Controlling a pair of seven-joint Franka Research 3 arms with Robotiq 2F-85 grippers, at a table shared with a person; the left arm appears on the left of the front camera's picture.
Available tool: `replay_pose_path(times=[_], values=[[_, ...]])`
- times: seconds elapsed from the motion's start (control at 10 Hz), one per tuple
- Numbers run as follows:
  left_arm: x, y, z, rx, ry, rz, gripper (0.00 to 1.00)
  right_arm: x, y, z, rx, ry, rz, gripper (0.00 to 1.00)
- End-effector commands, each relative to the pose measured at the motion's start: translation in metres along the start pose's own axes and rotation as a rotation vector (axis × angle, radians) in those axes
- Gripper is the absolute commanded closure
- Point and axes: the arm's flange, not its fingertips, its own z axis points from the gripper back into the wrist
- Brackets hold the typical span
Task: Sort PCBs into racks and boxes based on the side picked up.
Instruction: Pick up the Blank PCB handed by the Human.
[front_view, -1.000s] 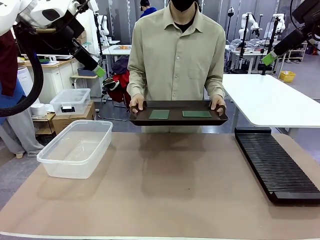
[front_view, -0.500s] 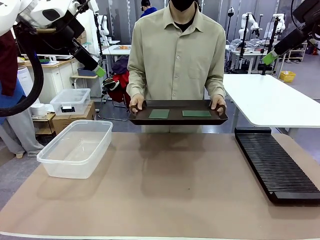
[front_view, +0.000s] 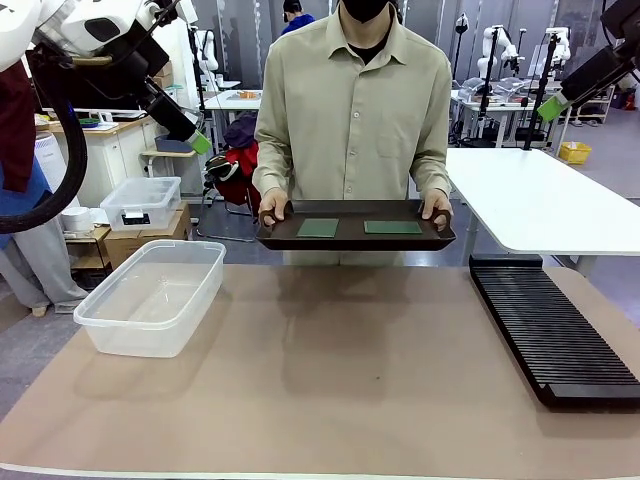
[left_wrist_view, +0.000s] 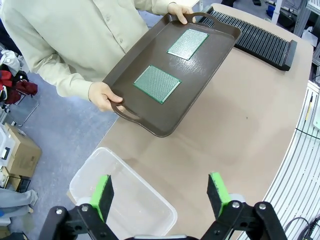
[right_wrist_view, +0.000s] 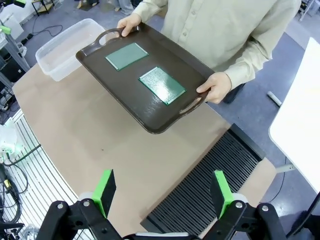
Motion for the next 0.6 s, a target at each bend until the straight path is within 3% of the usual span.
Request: replay_pose_path(times=[0.0, 0.5], values=[[-0.0004, -0.0001, 0.0002, 0.000, 0.000, 0.000, 0.00, 0.0011, 0.0014, 0.0001, 0.010, -0.010, 0.000, 0.00], [-0.0004, -0.0001, 0.0002, 0.000, 0.000, 0.000, 0.00, 0.0011, 0.0014, 0.0001, 0.010, -0.010, 0.000, 0.00]])
